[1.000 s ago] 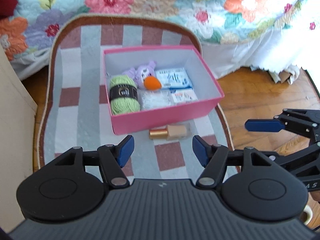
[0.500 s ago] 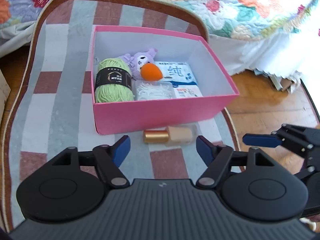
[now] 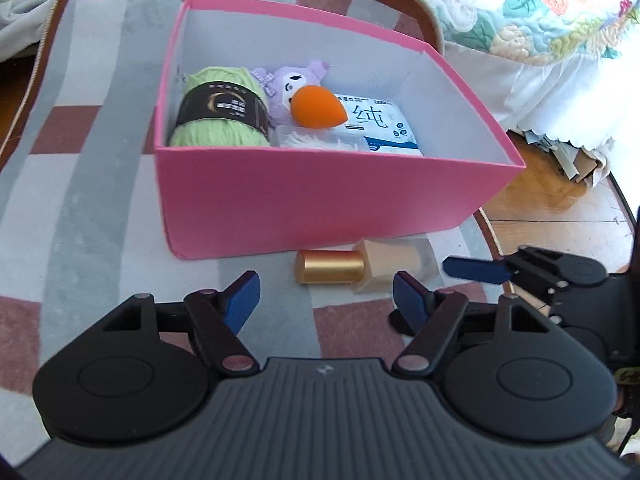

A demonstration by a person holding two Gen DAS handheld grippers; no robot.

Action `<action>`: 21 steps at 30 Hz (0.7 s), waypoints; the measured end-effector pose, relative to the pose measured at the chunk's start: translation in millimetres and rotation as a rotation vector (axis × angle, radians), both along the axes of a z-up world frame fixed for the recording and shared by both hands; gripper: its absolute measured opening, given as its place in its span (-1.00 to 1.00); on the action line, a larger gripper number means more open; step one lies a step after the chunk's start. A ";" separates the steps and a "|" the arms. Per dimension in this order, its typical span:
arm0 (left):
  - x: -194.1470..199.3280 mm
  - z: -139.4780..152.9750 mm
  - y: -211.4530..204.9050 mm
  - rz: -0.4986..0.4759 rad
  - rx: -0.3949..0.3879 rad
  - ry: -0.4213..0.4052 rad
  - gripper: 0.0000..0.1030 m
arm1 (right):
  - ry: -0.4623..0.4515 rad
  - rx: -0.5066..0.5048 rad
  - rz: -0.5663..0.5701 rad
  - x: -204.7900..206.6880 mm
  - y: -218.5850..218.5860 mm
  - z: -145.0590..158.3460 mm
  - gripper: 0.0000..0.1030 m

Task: Organize objects
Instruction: 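Move both grippers down toward the gold-capped foundation bottle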

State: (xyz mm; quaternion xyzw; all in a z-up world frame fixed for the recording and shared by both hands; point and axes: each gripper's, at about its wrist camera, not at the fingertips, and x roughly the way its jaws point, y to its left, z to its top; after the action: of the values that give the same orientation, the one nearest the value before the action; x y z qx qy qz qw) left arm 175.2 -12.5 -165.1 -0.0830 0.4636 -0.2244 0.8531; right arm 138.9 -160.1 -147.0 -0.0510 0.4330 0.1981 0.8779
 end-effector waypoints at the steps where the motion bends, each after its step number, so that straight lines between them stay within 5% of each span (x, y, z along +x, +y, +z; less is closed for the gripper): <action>1: 1.1 -3.2 -2.1 -0.002 -0.005 -0.008 0.41 | 0.006 -0.005 0.001 1.5 1.1 -5.1 0.46; 21: 19.7 -23.4 -10.1 -0.013 -0.096 0.086 0.12 | -0.006 -0.038 -0.029 6.8 15.9 -28.5 0.50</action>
State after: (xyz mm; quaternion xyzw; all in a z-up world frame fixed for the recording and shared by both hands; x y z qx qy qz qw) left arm 195.0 -22.6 -188.5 -0.1304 0.4892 -0.2483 0.8258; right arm 145.7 -144.2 -175.6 -0.0618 0.4349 0.1769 0.8808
